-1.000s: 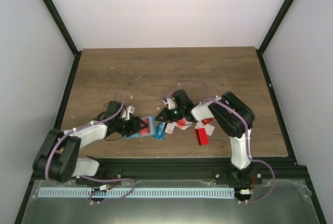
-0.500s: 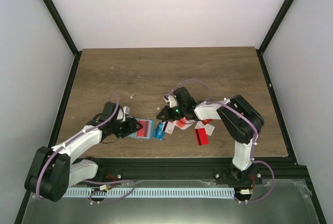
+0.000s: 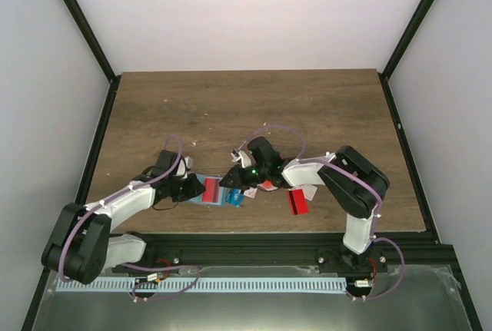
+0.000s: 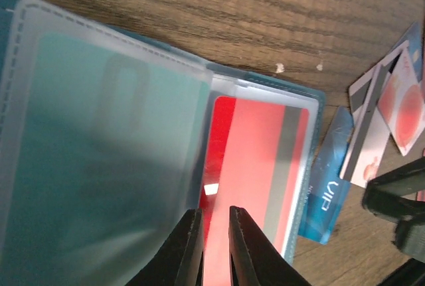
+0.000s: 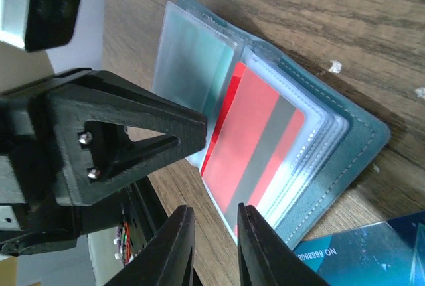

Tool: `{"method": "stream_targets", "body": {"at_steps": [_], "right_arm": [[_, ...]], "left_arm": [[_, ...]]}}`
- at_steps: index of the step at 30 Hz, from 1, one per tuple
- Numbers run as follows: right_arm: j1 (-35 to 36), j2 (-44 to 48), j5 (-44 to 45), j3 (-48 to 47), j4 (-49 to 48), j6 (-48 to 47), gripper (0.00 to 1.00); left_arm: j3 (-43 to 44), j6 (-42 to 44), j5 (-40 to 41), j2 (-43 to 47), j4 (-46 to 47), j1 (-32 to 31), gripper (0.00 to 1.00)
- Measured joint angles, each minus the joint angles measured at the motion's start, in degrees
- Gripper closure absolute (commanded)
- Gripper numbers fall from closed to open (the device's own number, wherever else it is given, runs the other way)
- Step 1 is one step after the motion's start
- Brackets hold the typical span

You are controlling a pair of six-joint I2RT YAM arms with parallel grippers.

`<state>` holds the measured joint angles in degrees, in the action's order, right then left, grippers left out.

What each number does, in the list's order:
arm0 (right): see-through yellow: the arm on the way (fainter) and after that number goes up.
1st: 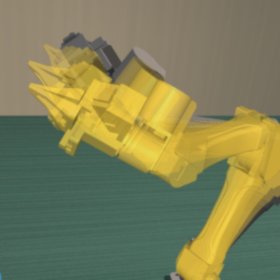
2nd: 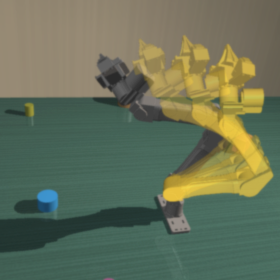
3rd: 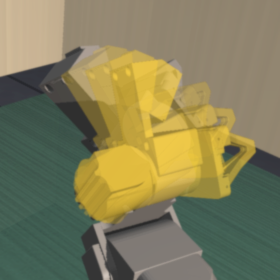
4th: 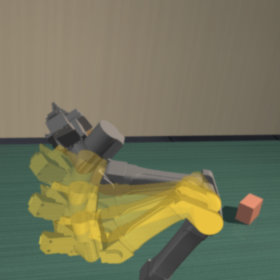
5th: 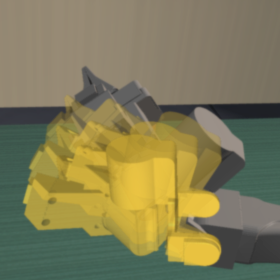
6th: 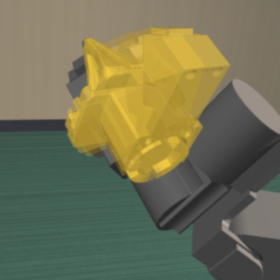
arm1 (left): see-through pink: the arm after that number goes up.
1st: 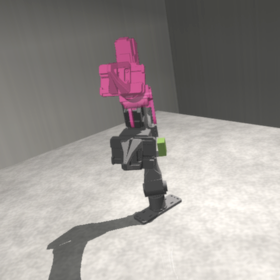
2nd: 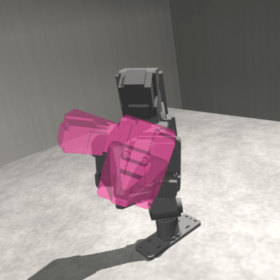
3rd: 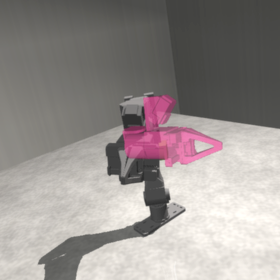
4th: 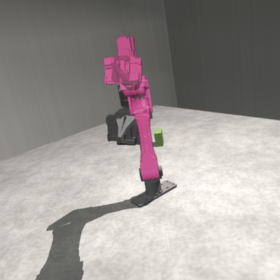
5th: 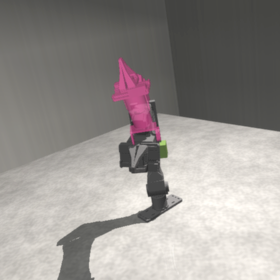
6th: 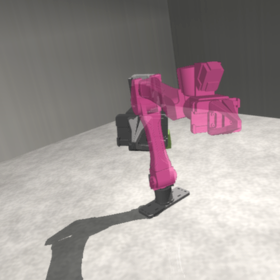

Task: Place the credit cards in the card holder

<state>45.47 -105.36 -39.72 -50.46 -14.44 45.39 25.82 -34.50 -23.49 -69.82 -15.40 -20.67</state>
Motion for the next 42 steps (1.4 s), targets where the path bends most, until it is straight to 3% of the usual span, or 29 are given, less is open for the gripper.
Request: {"method": "stream_targets", "body": {"at_steps": [13,22,42], "right_arm": [[0.00,-3.04,-0.94,0.07,-2.84,3.69,0.73],[0.02,-3.13,-0.55,0.07,-2.93,3.98,0.67],[0.02,-3.52,2.12,0.07,-1.03,3.50,0.66]], "left_arm": [[-0.13,0.44,-0.63,-6.56,5.86,-1.07,0.96],[-0.50,0.42,-1.01,-7.37,7.80,-1.18,0.96],[-0.98,0.42,-1.75,-8.28,10.40,-1.25,0.96]]}}
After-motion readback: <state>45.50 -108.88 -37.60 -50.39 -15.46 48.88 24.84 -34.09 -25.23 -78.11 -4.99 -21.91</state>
